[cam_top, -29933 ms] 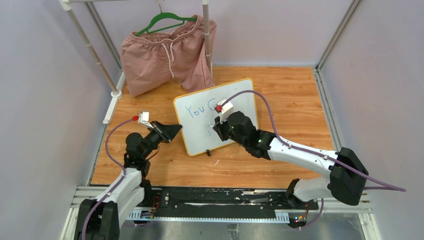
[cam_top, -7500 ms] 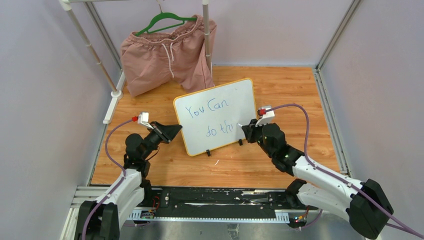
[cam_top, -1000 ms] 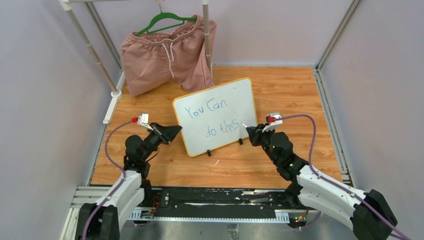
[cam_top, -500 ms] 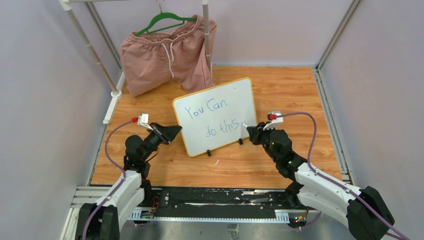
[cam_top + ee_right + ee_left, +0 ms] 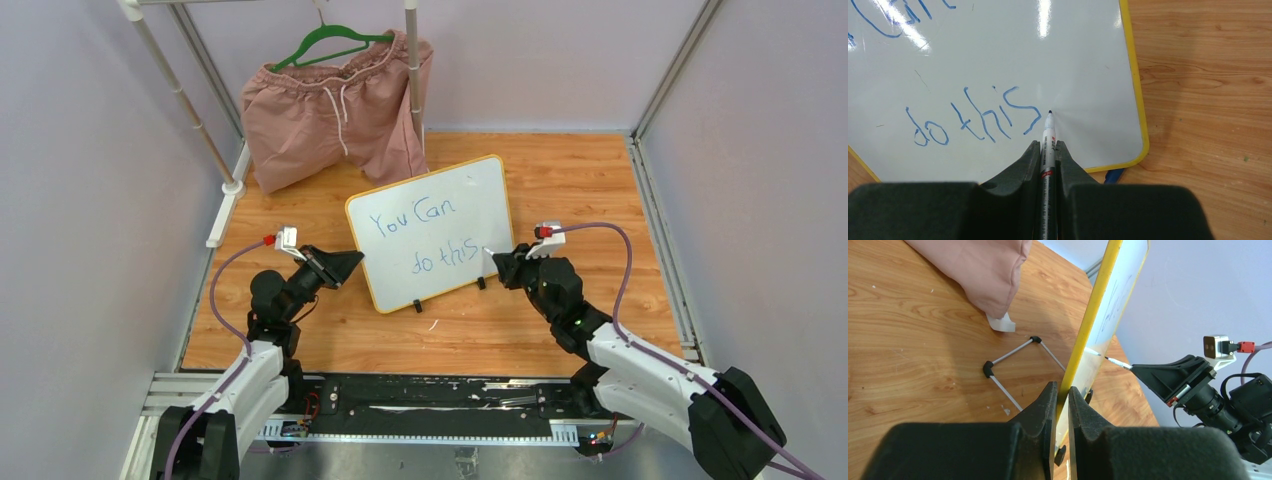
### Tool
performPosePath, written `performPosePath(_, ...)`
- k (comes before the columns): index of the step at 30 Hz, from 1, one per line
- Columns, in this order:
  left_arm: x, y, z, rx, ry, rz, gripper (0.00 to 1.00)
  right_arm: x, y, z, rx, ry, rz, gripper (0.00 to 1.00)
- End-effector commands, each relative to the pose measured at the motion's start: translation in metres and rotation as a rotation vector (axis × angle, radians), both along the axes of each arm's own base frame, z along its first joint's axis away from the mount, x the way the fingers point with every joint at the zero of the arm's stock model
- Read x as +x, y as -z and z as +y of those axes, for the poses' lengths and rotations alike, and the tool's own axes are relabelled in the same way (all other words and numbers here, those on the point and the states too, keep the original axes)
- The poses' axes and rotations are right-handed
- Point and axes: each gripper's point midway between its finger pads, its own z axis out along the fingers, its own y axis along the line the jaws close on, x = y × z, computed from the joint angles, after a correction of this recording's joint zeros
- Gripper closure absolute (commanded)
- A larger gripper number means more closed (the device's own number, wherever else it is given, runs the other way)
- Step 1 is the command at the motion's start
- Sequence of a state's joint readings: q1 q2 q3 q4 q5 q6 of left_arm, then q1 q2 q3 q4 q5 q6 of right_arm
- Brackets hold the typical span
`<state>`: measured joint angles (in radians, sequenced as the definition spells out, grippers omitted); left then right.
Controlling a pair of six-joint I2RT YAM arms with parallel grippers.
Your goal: Write a sentence on the whiteboard
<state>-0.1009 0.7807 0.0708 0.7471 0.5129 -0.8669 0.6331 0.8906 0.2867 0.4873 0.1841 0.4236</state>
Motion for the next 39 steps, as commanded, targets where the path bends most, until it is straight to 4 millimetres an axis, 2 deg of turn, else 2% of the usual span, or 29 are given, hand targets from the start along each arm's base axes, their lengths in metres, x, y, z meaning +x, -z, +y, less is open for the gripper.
performPosePath(1, -0.002, -0.008, -0.002, -0.003, 0.007, -0.044, 1.0, 0.003, -0.003, -0.004, 0.027, 0.02, -0.014, 1.0)
performPosePath(39, -0.003, -0.01, -0.002, -0.006, 0.011, -0.051, 1.0, 0.002, 0.018, -0.009, 0.003, 0.026, 0.04, 1.0)
